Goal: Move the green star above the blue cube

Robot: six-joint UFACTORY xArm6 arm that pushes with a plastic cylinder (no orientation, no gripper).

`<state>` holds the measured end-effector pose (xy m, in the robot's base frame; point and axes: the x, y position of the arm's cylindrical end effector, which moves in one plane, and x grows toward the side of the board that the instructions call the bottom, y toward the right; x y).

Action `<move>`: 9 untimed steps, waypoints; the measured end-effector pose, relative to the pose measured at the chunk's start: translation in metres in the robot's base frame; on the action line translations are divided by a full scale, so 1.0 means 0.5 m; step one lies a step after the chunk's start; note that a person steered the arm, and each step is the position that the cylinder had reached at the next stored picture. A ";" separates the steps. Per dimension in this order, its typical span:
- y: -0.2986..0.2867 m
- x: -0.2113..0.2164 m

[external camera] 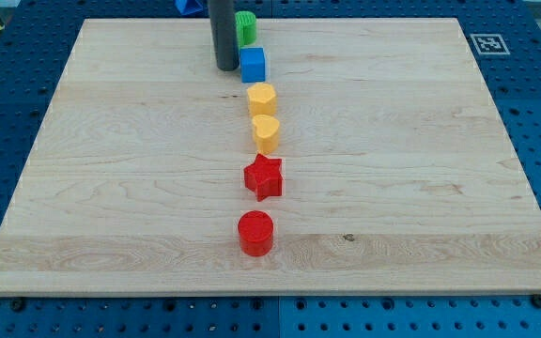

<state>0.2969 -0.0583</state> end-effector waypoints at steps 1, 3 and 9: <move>0.018 0.000; -0.053 0.033; -0.050 -0.105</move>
<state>0.2446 -0.0835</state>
